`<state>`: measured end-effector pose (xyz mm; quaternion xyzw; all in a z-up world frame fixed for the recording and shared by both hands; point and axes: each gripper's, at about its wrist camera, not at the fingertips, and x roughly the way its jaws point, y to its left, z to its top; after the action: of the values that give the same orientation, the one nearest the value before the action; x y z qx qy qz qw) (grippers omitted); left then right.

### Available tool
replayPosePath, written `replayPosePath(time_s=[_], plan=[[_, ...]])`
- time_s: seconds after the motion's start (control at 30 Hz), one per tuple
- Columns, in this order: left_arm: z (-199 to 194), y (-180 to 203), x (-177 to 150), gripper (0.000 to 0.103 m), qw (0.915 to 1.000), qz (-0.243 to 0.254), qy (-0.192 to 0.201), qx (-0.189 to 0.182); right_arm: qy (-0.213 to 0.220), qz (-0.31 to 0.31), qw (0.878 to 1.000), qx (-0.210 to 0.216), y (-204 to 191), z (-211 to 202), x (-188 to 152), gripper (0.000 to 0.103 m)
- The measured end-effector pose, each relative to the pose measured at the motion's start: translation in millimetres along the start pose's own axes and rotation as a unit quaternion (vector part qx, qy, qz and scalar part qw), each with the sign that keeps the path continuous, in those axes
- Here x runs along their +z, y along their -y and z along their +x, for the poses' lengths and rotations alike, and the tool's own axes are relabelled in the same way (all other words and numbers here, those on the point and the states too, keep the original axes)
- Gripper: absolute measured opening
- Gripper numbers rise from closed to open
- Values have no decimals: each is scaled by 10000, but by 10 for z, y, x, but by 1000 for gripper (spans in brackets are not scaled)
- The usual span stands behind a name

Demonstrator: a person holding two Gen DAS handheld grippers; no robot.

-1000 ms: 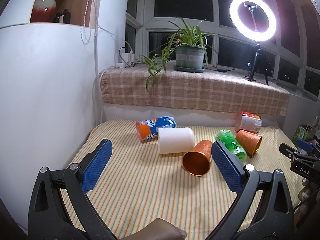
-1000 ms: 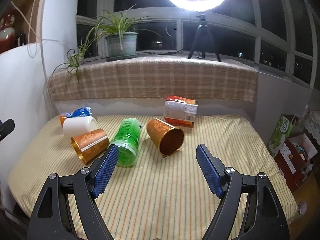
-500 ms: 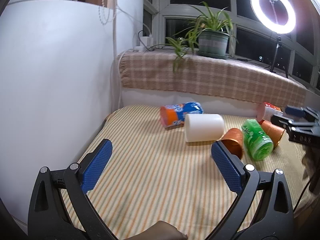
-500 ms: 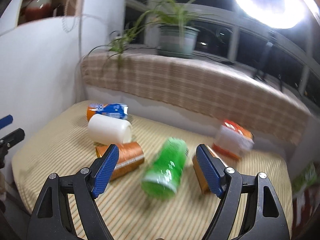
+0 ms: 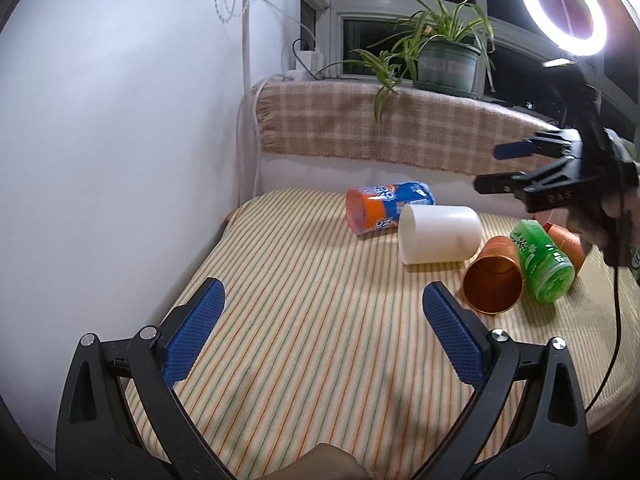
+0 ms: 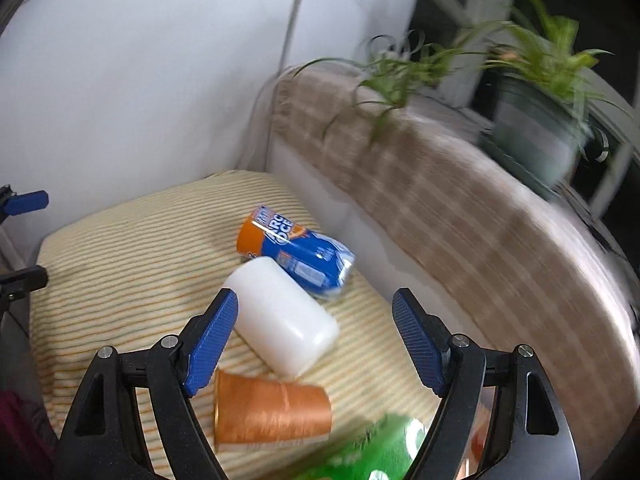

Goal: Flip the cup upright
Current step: 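Move the right tool toward the lying ARCTIC OCEAN bottle, then close the right gripper around the ARCTIC OCEAN bottle and lift it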

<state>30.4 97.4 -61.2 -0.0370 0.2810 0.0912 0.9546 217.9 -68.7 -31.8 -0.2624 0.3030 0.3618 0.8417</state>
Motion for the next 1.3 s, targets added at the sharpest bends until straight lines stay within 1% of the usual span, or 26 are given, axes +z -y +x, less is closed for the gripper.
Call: replayPosePath(time_s=[0.07,0.1,0.27,0.3,0.37,0.4,0.47,0.57,0.6,0.77,0.87,0.9,0.93,1.0,1.07,1.17,1.23,1.3], plan=[[36,-19,-4,101,10000,-33,-34,1,-125,-165,9997,140,22,144,80,79],[48,-30,-10,101,10000,-43,-49,0,-230,-279,9989,302,36,248,136,79],[90,-71,-27,101,9999,-86,-91,0,-570,-557,9943,703,82,525,309,79],[100,-84,-25,101,9999,-101,-93,6,-687,-647,9919,852,93,611,367,79],[115,-109,-23,101,9998,-144,-94,25,-824,-786,9886,989,89,722,432,79],[129,-134,-20,101,9998,-187,-97,36,-969,-929,9853,1056,85,817,479,79],[140,-178,-22,101,9996,-271,-107,54,-1148,-1101,9813,1088,79,943,541,79],[170,-261,-29,101,9991,-386,-127,111,-1460,-1289,9724,1286,72,1147,613,79],[178,-287,-32,101,9989,-420,-134,138,-1625,-1352,9676,1384,62,1244,640,79],[227,-428,-41,101,9977,-599,-174,247,-1953,-1707,9527,1582,-31,1497,702,79],[245,-495,-44,101,9972,-660,-176,317,-2119,-1835,9454,1662,-102,1576,698,79],[247,-513,-44,101,9970,-679,-173,328,-2154,-1861,9438,1682,-125,1609,698,78],[254,-530,-42,101,9969,-694,-168,335,-2193,-1890,9419,1702,-148,1644,695,74],[259,-548,-43,101,9967,-713,-164,342,-2294,-1966,9376,1719,-195,1721,681,73],[262,-562,-53,101,9968,-710,-166,342,-2348,-2002,9359,1702,-224,1797,680,73],[265,-573,-73,101,9967,-714,-195,347,-2344,-1924,9367,1748,-250,1870,694,73],[269,-589,-81,101,9964,-736,-213,356,-2391,-1921,9348,1791,-260,1911,695,73],[277,-603,-75,101,9962,-760,-218,370,-2465,-2022,9300,1830,-312,1940,666,73]])
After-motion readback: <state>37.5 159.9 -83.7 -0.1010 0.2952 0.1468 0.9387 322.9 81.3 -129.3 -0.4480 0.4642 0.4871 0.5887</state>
